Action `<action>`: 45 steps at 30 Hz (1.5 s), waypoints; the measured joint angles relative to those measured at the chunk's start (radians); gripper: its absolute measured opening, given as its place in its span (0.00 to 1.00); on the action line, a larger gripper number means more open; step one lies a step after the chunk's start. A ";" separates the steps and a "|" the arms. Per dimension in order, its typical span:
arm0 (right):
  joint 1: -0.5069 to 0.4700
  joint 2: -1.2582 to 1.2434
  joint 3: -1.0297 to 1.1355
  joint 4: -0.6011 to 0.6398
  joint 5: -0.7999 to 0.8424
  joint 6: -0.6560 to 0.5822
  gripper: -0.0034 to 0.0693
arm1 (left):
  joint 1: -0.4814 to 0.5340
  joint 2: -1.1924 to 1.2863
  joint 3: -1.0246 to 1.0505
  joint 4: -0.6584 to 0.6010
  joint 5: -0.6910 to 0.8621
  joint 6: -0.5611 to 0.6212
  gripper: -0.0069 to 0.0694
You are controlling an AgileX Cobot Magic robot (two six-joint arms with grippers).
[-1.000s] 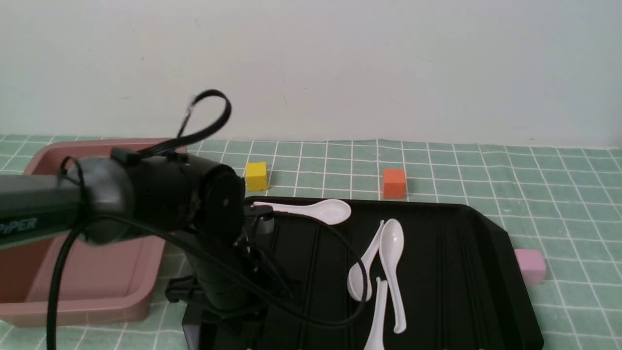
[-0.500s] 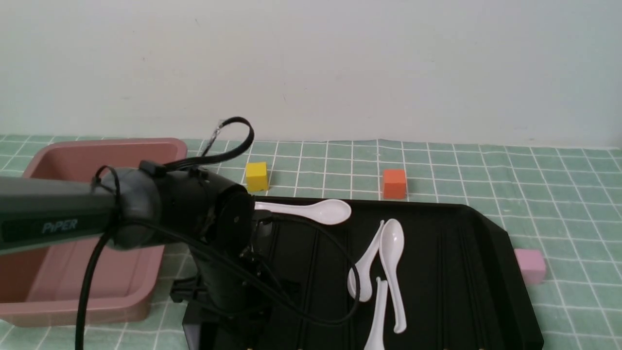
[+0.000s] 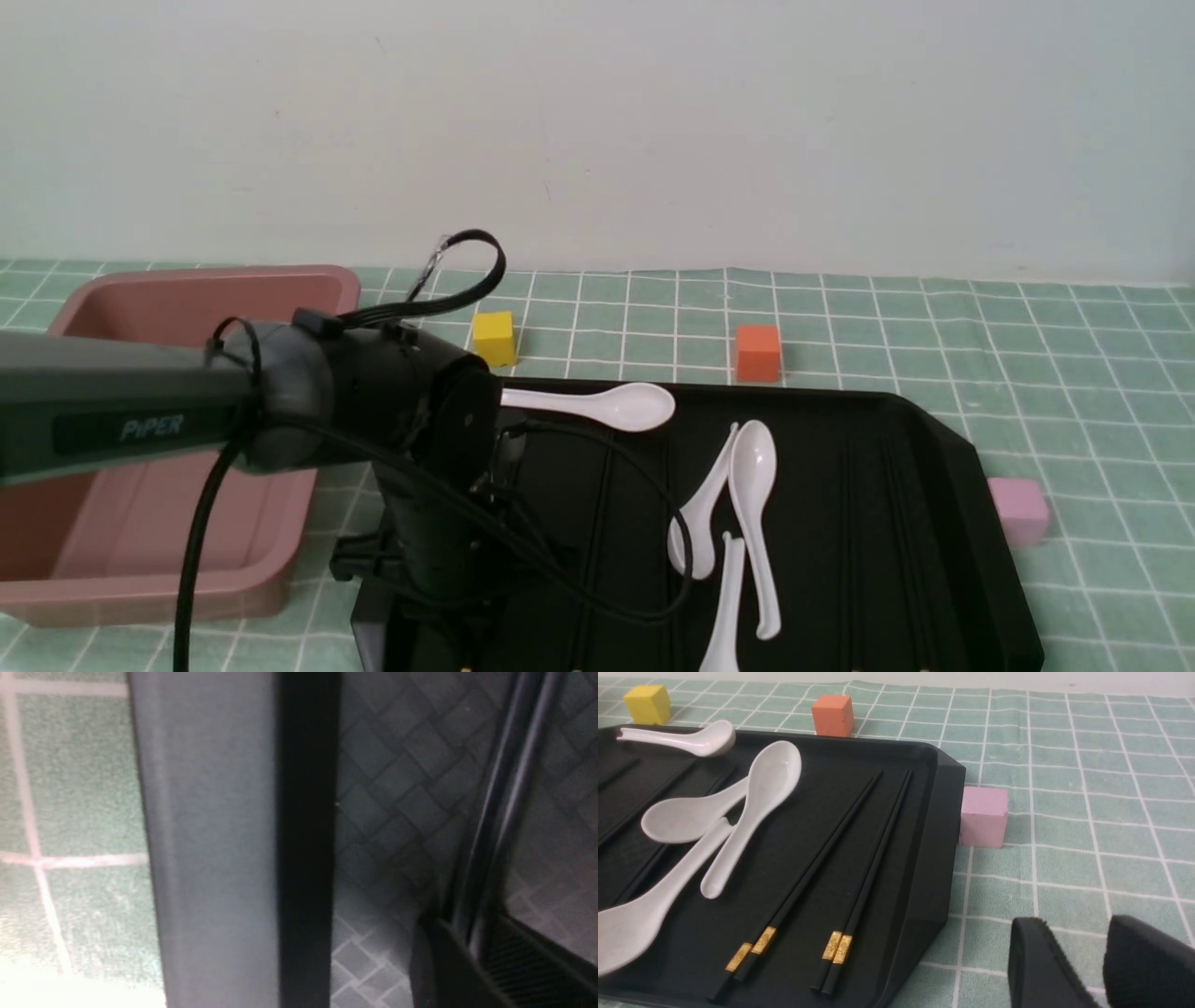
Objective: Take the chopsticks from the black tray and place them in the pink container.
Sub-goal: 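Reach over to the black tray and grasp a pair of chopsticks with the left gripper, then place the chopsticks into the pink bin with the left gripper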
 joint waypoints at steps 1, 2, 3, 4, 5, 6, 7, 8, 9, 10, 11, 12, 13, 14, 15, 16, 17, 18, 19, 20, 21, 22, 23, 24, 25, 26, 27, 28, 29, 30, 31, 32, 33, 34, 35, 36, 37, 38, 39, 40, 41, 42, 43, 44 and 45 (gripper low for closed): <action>0.000 0.000 0.000 0.000 0.000 0.000 0.38 | 0.000 -0.004 0.000 -0.006 0.000 -0.001 0.22; 0.000 0.000 0.000 0.000 0.000 0.000 0.38 | 0.000 -0.009 0.001 -0.009 -0.001 -0.002 0.22; 0.000 0.000 0.000 0.000 0.000 0.000 0.38 | 0.000 -0.017 0.004 -0.016 -0.002 -0.004 0.23; 0.000 0.000 0.000 0.000 0.000 0.000 0.38 | 0.000 -0.021 0.005 -0.021 -0.002 -0.005 0.23; 0.000 0.000 0.000 0.000 0.000 0.000 0.38 | 0.000 -0.044 0.009 -0.036 0.004 -0.007 0.23; 0.000 0.000 0.000 0.000 0.000 0.000 0.38 | 0.000 -0.049 0.010 -0.043 0.006 -0.007 0.23; 0.000 0.000 0.000 0.000 0.000 0.000 0.38 | 0.000 -0.097 0.010 -0.063 0.022 -0.007 0.23; 0.000 0.000 0.000 0.000 0.000 0.000 0.38 | 0.000 -0.138 0.008 -0.072 0.032 -0.012 0.23; 0.000 0.000 0.000 0.000 0.000 0.000 0.38 | 0.000 -0.147 0.008 -0.072 0.033 -0.012 0.23; 0.000 0.000 0.000 0.000 0.000 0.000 0.38 | 0.000 -0.227 -0.011 -0.068 0.050 -0.031 0.23; 0.000 0.000 0.000 0.000 0.000 0.000 0.38 | 0.002 -0.268 -0.030 -0.057 0.059 -0.045 0.23; 0.000 0.000 0.000 0.000 0.000 0.000 0.38 | 0.005 -0.300 -0.048 -0.046 0.069 -0.054 0.23; 0.000 0.000 0.000 0.000 0.000 0.000 0.38 | 0.007 -0.307 -0.058 -0.040 0.072 -0.057 0.23; 0.000 0.000 0.000 0.000 0.000 0.000 0.38 | 0.033 -0.364 -0.102 -0.019 0.110 -0.063 0.23; 0.000 0.000 0.000 0.000 0.000 0.000 0.38 | 0.062 -0.387 -0.134 0.000 0.143 -0.063 0.23; 0.000 0.000 0.000 0.000 0.000 0.000 0.38 | 0.092 -0.401 -0.164 0.012 0.173 -0.061 0.23; 0.000 0.000 0.000 0.000 0.000 0.000 0.38 | 0.137 -0.412 -0.193 0.031 0.211 -0.056 0.23; 0.000 0.000 0.000 0.000 0.000 0.000 0.38 | 0.189 -0.419 -0.214 0.050 0.244 -0.043 0.23; 0.000 0.000 0.000 0.000 0.000 0.000 0.38 | 0.246 -0.422 -0.225 0.064 0.262 -0.027 0.23; 0.000 0.000 0.000 0.000 0.000 0.000 0.38 | 0.305 -0.422 -0.229 0.076 0.275 -0.004 0.23; 0.000 0.000 0.000 0.000 0.000 0.000 0.38 | 0.352 -0.418 -0.229 0.081 0.278 0.013 0.23; 0.000 0.000 0.000 0.000 0.000 0.000 0.38 | 0.419 -0.408 -0.225 0.081 0.278 0.031 0.23; 0.000 0.000 0.000 0.000 0.000 0.000 0.38 | 0.468 -0.394 -0.215 0.077 0.266 0.045 0.23; 0.000 0.000 0.000 0.000 0.000 0.000 0.38 | 0.502 -0.374 -0.205 0.073 0.250 0.055 0.23; 0.000 0.000 0.000 0.000 0.000 0.000 0.38 | 0.536 -0.351 -0.189 0.068 0.227 0.070 0.23; 0.000 0.000 0.000 0.000 0.000 0.000 0.38 | 0.557 -0.329 -0.175 0.066 0.206 0.082 0.23; 0.000 0.000 0.000 0.000 0.000 0.000 0.38 | 0.575 -0.305 -0.167 0.063 0.191 0.090 0.23; 0.000 0.000 0.000 0.000 0.000 0.000 0.38 | 0.592 -0.275 -0.158 0.062 0.164 0.100 0.23; 0.000 0.000 0.000 0.000 0.000 0.000 0.38 | 0.602 -0.250 -0.154 0.062 0.137 0.107 0.23; 0.000 0.000 0.000 0.000 0.000 0.000 0.38 | 0.611 -0.216 -0.151 0.065 0.104 0.113 0.23; 0.000 0.000 0.000 0.000 0.000 0.000 0.38 | 0.615 -0.189 -0.149 0.073 0.079 0.118 0.23; 0.000 0.000 0.000 0.000 0.000 0.000 0.38 | 0.615 -0.164 -0.149 0.082 0.054 0.118 0.23; 0.000 0.000 0.000 0.000 0.000 0.000 0.38 | 0.615 -0.159 -0.149 0.084 0.049 0.119 0.23; 0.000 0.000 0.000 0.000 0.000 0.000 0.38 | 0.615 -0.130 -0.149 0.101 0.019 0.121 0.23; 0.000 0.000 0.000 0.000 0.000 0.000 0.38 | 0.615 -0.112 -0.149 0.107 0.005 0.121 0.23; 0.000 0.000 0.000 0.000 0.000 0.000 0.38 | 0.615 -0.105 -0.149 0.109 -0.003 0.121 0.23; 0.000 0.000 0.000 0.000 0.000 0.000 0.38 | 0.615 -0.086 -0.149 0.114 -0.012 0.121 0.23; 0.000 0.000 0.000 0.000 0.000 0.000 0.38 | 0.615 -0.076 -0.149 0.115 -0.013 0.121 0.24; 0.000 0.000 0.000 0.000 0.000 0.000 0.38 | 0.615 -0.066 -0.149 0.115 -0.011 0.121 0.26; 0.000 0.000 0.000 0.000 0.000 0.000 0.38 | 0.615 -0.059 -0.149 0.115 -0.006 0.121 0.27; 0.000 0.000 0.000 0.000 0.000 0.000 0.38 | 0.615 -0.052 -0.149 0.116 0.002 0.121 0.30; 0.000 0.000 0.000 0.000 0.000 0.000 0.38 | 0.615 -0.049 -0.149 0.116 0.009 0.121 0.32; 0.000 0.000 0.000 0.000 0.000 0.000 0.38 | 0.615 -0.046 -0.149 0.116 0.021 0.121 0.34; 0.000 0.000 0.000 0.000 0.000 0.000 0.38 | 0.615 -0.044 -0.149 0.116 0.037 0.121 0.37; 0.000 0.000 0.000 0.000 0.000 0.000 0.38 | 0.615 -0.044 -0.150 0.116 0.056 0.121 0.39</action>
